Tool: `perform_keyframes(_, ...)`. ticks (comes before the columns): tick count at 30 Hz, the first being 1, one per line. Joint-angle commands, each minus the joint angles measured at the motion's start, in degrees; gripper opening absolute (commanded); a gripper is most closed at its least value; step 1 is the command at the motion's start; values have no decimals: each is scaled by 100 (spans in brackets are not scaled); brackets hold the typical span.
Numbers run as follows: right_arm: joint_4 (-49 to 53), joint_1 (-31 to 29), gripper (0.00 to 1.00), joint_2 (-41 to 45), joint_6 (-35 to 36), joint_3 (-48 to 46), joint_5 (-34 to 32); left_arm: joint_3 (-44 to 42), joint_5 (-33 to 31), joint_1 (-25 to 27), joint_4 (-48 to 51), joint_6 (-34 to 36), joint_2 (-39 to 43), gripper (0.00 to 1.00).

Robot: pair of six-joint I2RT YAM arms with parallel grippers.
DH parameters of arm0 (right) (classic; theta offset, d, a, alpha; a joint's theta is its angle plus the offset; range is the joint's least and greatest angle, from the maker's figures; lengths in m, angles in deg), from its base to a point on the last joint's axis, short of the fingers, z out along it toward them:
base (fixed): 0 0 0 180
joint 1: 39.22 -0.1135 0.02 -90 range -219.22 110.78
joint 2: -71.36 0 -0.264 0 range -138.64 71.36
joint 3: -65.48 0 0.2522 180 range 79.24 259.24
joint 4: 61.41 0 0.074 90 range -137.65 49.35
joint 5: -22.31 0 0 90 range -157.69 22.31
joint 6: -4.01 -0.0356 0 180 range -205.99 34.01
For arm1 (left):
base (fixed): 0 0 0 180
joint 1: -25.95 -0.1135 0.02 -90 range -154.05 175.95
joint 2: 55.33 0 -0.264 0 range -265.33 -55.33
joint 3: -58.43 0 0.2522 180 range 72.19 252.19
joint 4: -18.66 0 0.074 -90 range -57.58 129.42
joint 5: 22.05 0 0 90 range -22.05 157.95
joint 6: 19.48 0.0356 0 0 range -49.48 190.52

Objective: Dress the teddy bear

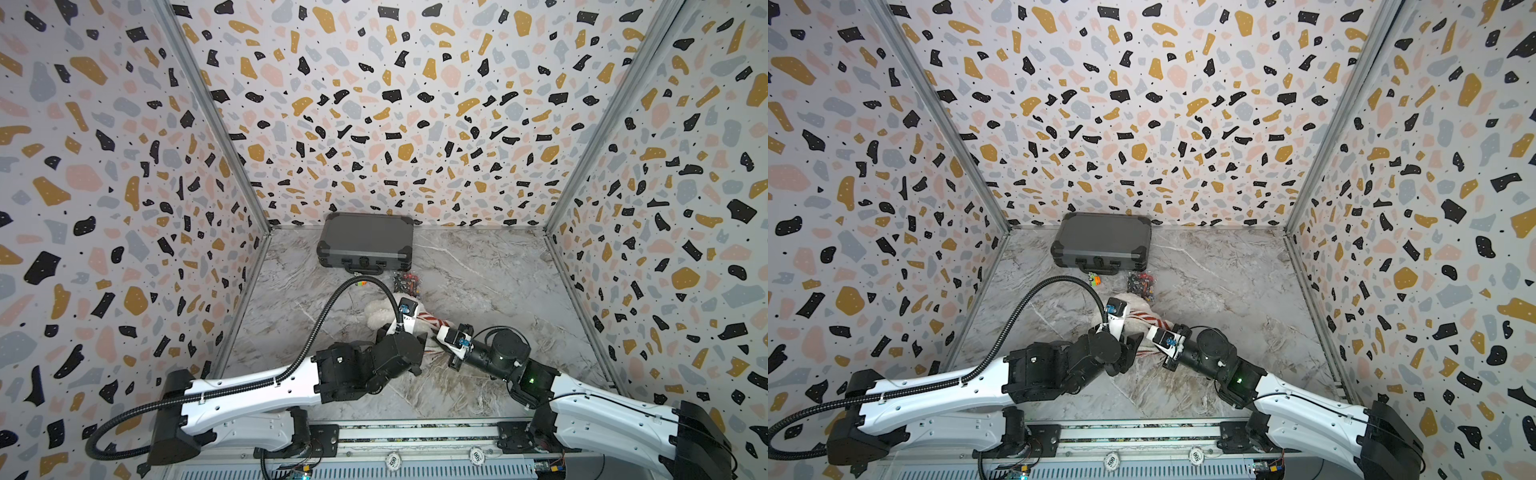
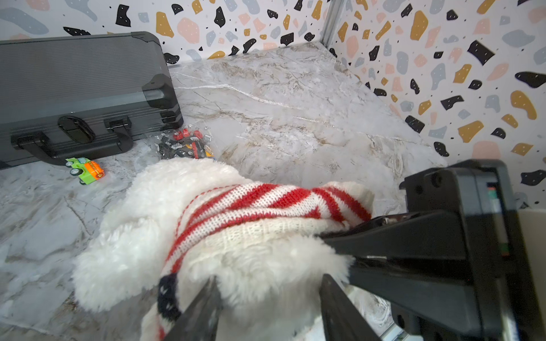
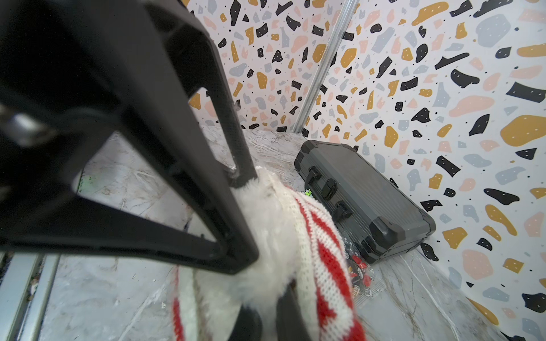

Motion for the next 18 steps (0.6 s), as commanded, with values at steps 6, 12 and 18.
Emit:
perform_keyframes(6,-630,-84,0,45,24,320,147,-127,-3,-36,471,471,-145,59)
perform_keyframes(12,-678,-99,0,59,-43,323,285,-127,-230,-41,558,549,-309,58)
perform_keyframes(18,-726,-95,0,107,-150,314,423,-114,-464,-52,618,617,-426,59)
